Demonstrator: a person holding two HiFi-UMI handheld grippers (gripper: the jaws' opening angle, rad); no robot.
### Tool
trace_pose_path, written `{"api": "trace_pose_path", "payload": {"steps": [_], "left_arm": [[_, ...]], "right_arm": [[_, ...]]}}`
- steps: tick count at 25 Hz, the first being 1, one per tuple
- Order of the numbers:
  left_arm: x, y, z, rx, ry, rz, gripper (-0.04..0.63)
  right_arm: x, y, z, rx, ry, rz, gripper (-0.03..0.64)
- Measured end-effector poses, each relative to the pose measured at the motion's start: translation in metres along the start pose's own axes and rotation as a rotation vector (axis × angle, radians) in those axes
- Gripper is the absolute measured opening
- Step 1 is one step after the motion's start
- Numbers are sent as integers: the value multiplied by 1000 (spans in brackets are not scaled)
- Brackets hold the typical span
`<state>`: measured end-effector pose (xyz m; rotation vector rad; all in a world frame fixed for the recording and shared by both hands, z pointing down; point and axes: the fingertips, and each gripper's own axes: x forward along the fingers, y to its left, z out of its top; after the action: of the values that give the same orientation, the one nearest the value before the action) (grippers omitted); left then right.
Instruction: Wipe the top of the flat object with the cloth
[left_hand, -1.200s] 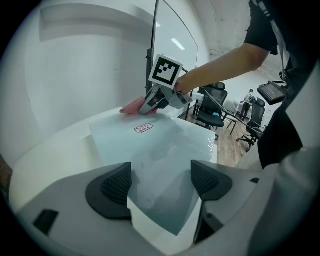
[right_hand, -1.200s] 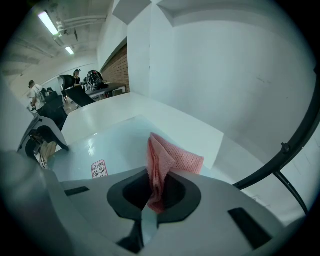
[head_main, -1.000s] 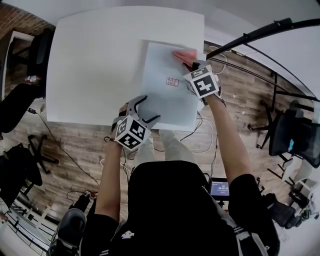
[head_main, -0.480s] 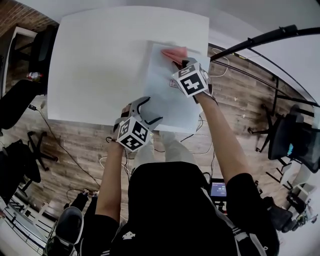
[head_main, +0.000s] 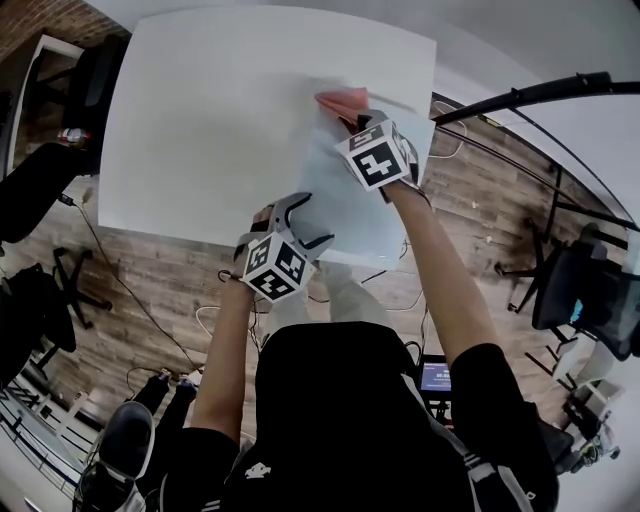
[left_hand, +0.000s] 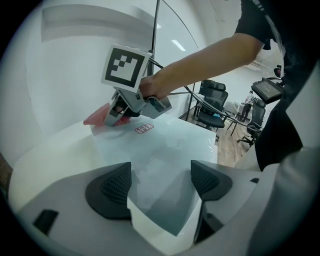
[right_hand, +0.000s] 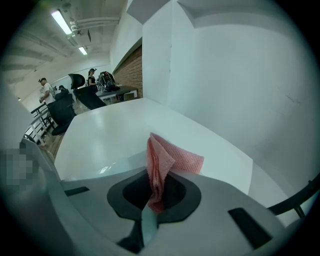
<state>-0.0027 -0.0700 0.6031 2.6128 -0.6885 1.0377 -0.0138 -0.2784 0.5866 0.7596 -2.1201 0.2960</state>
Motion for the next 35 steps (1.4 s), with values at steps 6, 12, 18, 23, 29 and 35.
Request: {"api": "trace_pose_path", "payload": {"steps": [6, 12, 18, 23, 29, 35], "left_arm": [[-2, 4, -3, -2, -3, -3, 370], [-3, 4, -4, 4, -6, -7, 370], [-7, 6, -2, -19, -26, -22, 364], [-29, 27, 23, -69, -148, 52, 216], [-66, 45, 50, -100, -256, 138, 116], [-119, 57, 87, -150, -368, 196, 20]], "right_arm": [[11, 9, 15, -4, -16, 10, 43], [13, 10, 20, 9, -43, 17, 43], [5, 13, 17, 59, -60, 6, 44], [-12, 22, 11, 82, -73, 29, 43], [-57, 32, 16, 103, -136, -8, 44], [-116, 53, 27, 171, -243, -43, 44]]}}
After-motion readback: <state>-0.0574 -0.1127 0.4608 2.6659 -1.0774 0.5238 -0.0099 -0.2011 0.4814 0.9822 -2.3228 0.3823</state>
